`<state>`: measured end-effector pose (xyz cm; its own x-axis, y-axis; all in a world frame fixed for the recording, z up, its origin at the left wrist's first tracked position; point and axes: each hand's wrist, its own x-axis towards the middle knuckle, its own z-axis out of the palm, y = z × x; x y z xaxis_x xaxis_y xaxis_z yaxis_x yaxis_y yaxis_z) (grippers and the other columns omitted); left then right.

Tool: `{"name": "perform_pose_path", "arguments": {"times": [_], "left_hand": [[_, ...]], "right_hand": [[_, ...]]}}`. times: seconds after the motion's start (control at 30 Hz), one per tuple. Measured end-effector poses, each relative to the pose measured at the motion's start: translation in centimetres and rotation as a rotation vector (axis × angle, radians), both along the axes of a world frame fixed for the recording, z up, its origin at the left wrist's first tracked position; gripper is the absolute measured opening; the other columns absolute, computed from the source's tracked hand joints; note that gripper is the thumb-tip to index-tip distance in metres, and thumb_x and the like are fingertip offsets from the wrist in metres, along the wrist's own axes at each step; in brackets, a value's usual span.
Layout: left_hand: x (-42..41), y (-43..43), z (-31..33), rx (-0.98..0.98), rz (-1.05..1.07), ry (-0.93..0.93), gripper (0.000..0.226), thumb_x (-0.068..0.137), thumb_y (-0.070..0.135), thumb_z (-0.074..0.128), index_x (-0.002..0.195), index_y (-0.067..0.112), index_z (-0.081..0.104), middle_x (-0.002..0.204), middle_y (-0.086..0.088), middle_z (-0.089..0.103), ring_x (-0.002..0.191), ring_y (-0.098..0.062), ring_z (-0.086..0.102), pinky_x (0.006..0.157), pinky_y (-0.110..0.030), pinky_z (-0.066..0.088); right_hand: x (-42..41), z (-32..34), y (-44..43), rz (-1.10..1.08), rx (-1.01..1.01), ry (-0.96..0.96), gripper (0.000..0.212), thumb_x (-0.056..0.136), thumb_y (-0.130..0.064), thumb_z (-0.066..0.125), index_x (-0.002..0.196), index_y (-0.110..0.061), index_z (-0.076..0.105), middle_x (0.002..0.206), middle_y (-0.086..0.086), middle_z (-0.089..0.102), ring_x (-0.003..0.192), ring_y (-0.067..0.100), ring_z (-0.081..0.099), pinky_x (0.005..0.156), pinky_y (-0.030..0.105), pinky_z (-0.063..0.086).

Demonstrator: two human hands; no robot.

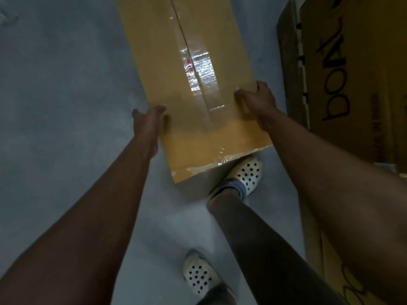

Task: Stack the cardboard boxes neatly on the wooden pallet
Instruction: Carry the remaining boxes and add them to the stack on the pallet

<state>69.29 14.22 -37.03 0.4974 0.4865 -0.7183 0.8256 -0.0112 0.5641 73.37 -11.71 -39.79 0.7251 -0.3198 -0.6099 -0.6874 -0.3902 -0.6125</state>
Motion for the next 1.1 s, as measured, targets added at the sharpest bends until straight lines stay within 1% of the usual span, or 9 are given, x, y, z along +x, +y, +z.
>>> {"name": "perform_pose_path", "arguments": {"times": [0.1,0.17,0.27,0.4,0.53,0.63,0.73,0.87,1.1], "left_hand": [[2.2,1.6,0.8,-0.205,0.025,0.052,0.059,0.072,0.04,0.076,0.129,0.027,0.066,0.134,0.0,0.064,0.12,-0.024,0.061,0.083,-0.038,0.05],[3.0,1.9,1.8,-0.182,0.049,0.033,0.046,0.055,0.042,0.077,0.101,0.032,0.078,0.127,0.002,0.068,0.118,-0.026,0.062,0.086,-0.042,0.049],[2.8,2.3,4.9,-0.024,0.045,-0.026,0.016,0.057,0.035,0.074,0.072,0.033,0.08,0.102,0.012,0.071,0.106,-0.023,0.064,0.094,-0.048,0.055],[0.9,3.6,11.7,0.308,-0.119,0.096,0.072,0.043,0.053,0.064,0.11,0.029,0.073,0.117,0.007,0.066,0.111,-0.028,0.058,0.101,-0.052,0.045],[-3.5,4.5,19.7,0.557,-0.306,0.247,0.075,0.065,0.047,0.068,0.131,0.016,0.056,0.134,-0.008,0.056,0.125,-0.038,0.048,0.108,-0.054,0.032],[-8.2,6.0,24.7,0.566,-0.369,0.275,0.077,0.062,0.047,0.069,0.131,0.017,0.055,0.132,-0.009,0.056,0.124,-0.038,0.049,0.106,-0.054,0.033],[-13.0,6.9,29.5,0.544,-0.381,0.239,0.077,0.061,0.044,0.07,0.131,0.015,0.054,0.133,-0.01,0.056,0.123,-0.039,0.049,0.106,-0.056,0.033],[-20.0,5.5,36.3,0.472,-0.382,0.08,0.08,0.061,0.043,0.065,0.134,0.014,0.05,0.139,-0.009,0.051,0.127,-0.038,0.044,0.109,-0.057,0.029],[-32.8,-0.2,47.5,0.436,-0.476,-0.124,0.081,0.067,0.037,0.073,0.14,0.012,0.045,0.144,-0.009,0.046,0.129,-0.039,0.041,0.109,-0.056,0.027]], "right_hand": [[1.7,0.6,0.9,-0.009,-0.011,-0.004,0.076,0.078,-0.054,0.07,0.142,-0.018,0.05,0.136,0.0,0.059,0.119,0.023,0.059,0.1,0.04,0.051],[1.7,1.6,1.5,0.011,-0.061,0.038,0.076,0.075,-0.058,0.07,0.137,-0.019,0.052,0.133,0.0,0.06,0.117,0.023,0.06,0.1,0.043,0.051],[0.0,4.2,3.1,0.078,-0.127,0.059,0.07,0.074,-0.064,0.068,0.129,-0.021,0.057,0.128,-0.001,0.063,0.114,0.023,0.062,0.099,0.041,0.051],[-4.5,11.0,5.5,0.114,-0.14,0.121,0.077,0.07,-0.078,0.064,0.124,-0.023,0.06,0.128,0.001,0.065,0.115,0.026,0.063,0.099,0.041,0.051],[-11.1,20.0,8.2,0.115,-0.166,0.177,0.09,0.065,-0.089,0.06,0.125,-0.022,0.06,0.128,0.002,0.065,0.117,0.028,0.063,0.097,0.037,0.05],[-16.5,27.0,9.6,0.129,-0.165,0.134,0.081,0.065,-0.09,0.059,0.117,-0.027,0.059,0.116,-0.003,0.065,0.108,0.024,0.065,0.087,0.033,0.048],[-21.8,32.4,10.1,0.125,-0.219,0.07,0.084,0.066,-0.092,0.055,0.12,-0.028,0.058,0.119,-0.003,0.065,0.109,0.022,0.064,0.091,0.034,0.05],[-29.1,37.9,9.8,0.034,-0.273,0.007,0.096,0.062,-0.096,0.05,0.124,-0.023,0.059,0.125,0.001,0.063,0.116,0.026,0.062,0.096,0.04,0.052],[-43.9,49.7,5.8,-0.215,-0.297,-0.075,0.087,0.07,-0.086,0.06,0.129,-0.022,0.053,0.128,0.003,0.059,0.119,0.027,0.059,0.097,0.04,0.048]]}}
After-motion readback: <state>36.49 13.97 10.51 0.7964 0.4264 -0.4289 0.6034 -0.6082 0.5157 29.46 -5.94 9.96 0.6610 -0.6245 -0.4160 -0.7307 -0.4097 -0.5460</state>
